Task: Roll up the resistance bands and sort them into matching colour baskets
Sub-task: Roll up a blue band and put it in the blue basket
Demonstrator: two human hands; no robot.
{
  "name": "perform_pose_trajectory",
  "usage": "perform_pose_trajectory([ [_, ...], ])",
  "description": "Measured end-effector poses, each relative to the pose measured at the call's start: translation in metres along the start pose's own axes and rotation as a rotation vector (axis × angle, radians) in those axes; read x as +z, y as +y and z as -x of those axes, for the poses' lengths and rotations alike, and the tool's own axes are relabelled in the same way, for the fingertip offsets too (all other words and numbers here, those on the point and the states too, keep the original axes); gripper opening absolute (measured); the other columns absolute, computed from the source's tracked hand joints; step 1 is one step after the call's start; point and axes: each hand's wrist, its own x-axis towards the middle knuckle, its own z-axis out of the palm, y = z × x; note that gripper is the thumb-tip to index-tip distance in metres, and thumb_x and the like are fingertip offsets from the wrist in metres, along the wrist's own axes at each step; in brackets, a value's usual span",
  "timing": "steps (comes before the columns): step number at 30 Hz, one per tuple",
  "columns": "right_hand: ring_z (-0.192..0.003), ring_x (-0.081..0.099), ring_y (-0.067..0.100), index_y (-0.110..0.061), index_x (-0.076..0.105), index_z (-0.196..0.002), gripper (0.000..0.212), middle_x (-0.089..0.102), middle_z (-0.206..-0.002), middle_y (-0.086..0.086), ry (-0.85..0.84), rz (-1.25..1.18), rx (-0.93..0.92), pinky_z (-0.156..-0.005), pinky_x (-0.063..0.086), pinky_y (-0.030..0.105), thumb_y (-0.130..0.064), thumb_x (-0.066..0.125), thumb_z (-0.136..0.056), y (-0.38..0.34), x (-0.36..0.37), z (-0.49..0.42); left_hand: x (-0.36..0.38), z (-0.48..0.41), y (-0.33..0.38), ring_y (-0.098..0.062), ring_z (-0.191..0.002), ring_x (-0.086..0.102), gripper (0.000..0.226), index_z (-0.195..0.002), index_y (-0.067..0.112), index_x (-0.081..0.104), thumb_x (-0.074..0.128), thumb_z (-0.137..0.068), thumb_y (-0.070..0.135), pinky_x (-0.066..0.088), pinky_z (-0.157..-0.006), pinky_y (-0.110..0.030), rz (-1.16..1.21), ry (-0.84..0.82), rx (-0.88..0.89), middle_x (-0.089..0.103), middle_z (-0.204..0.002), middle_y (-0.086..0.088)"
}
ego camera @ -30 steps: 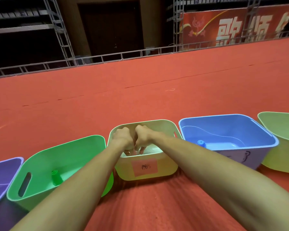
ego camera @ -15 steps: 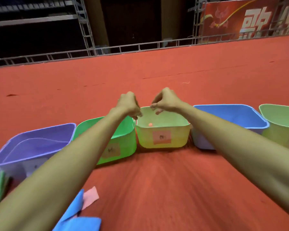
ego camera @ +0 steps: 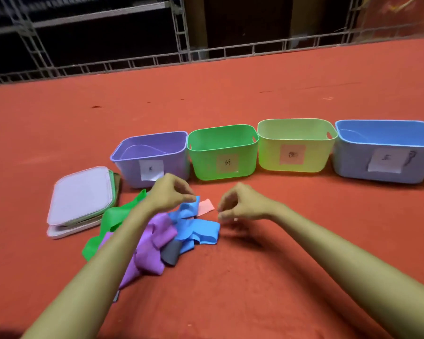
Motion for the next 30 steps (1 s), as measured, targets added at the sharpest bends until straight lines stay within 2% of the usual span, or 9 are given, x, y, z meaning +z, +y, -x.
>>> perform_pose_trajectory([
  [3,-0.067,0.063,-0.004,-0.016,0.078,-0.101,0.034,0.074,-0.084,-0.008,0.019,0.150,-0.016,-0.067,0.052,0.020,-0.033,0.091,-0.075,-0.003,0.042,0.002,0.010,0.036,-0.037,-0.001,-0.065,0.063,0.007,-0.079,0.016,0.082,0.084,-0.084,0.012,0.053,-0.069,-0.026,0.052,0.027,0.018,0.079,-0.075,0.002],
  [6,-0.096,0.067,0.016,-0.024,0.070,-0.119,0.061,0.072,-0.113,-0.004,0.065,0.351,0.029,-0.084,0.055,0.034,-0.056,0.087,-0.069,-0.005,0.069,-0.004,0.019,0.060,-0.053,0.003,-0.075,0.067,0.005,-0.089,0.017,0.082,0.083,-0.087,0.021,0.049,-0.073,-0.013,0.096,-0.034,0.055,0.080,-0.086,0.008],
  [9,-0.089,0.065,0.022,-0.024,0.072,-0.102,0.039,0.072,-0.097,-0.002,0.098,0.373,0.046,-0.077,0.054,0.036,-0.043,0.082,-0.069,-0.007,0.070,-0.011,0.019,0.069,-0.055,0.001,-0.085,0.069,0.021,-0.098,0.018,0.082,0.087,-0.083,0.030,0.049,-0.079,-0.012,0.109,-0.038,0.074,0.078,-0.089,0.019],
  [12,-0.058,0.059,0.004,-0.018,0.078,-0.083,0.011,0.072,-0.070,-0.003,0.161,0.156,0.020,-0.060,0.047,0.028,-0.018,0.081,-0.073,-0.015,0.049,-0.011,0.007,0.064,-0.057,0.004,-0.066,0.055,0.022,-0.099,0.016,0.081,0.090,-0.080,0.022,0.042,-0.070,-0.013,0.133,-0.071,0.044,0.067,-0.070,0.026],
  [16,-0.053,0.055,0.004,-0.017,0.079,-0.080,0.009,0.073,-0.066,0.001,0.309,0.009,-0.014,-0.057,0.046,0.027,-0.010,0.082,-0.074,-0.030,0.006,-0.004,-0.007,0.048,-0.055,0.006,-0.070,0.059,0.031,-0.101,0.010,0.079,0.084,-0.075,-0.005,0.042,-0.069,-0.009,0.177,-0.113,0.036,0.070,-0.075,0.022],
  [19,-0.058,0.061,0.016,-0.005,0.073,-0.084,0.005,0.071,-0.069,0.013,0.414,-0.167,-0.069,-0.054,0.052,0.031,-0.003,0.077,-0.084,-0.050,-0.022,0.000,-0.012,0.035,-0.052,0.002,-0.088,0.066,0.043,-0.102,0.016,0.074,0.069,-0.061,0.001,0.050,-0.078,-0.011,0.205,-0.101,0.041,0.076,-0.094,0.013],
  [25,-0.069,0.056,0.016,-0.012,0.065,-0.090,0.014,0.063,-0.074,-0.001,0.492,-0.412,-0.130,-0.053,0.042,0.024,-0.004,0.058,-0.099,-0.091,-0.081,0.024,0.009,0.016,-0.041,-0.028,-0.117,0.066,0.046,-0.117,0.010,0.066,0.079,-0.076,-0.005,0.049,-0.084,-0.012,0.092,0.018,-0.009,0.071,-0.118,-0.013],
  [28,-0.068,0.050,0.014,-0.013,0.061,-0.087,0.012,0.054,-0.073,-0.002,0.503,-0.456,-0.151,-0.054,0.037,0.024,-0.013,0.060,-0.099,-0.095,-0.097,0.036,0.020,0.013,0.005,-0.016,-0.118,0.066,0.057,-0.131,0.015,0.063,0.086,-0.078,0.021,0.052,-0.105,-0.035,0.272,0.133,0.106,0.070,-0.124,-0.003],
  [30,-0.065,0.045,0.012,-0.012,0.057,-0.087,0.014,0.046,-0.073,0.001,0.515,-0.474,-0.156,-0.052,0.035,0.023,-0.021,0.061,-0.097,-0.096,-0.105,0.045,0.026,0.016,0.046,-0.011,-0.122,0.064,0.080,-0.141,0.021,0.056,0.089,-0.069,0.037,0.052,-0.106,-0.035,0.483,0.037,0.171,0.067,-0.131,0.000],
])
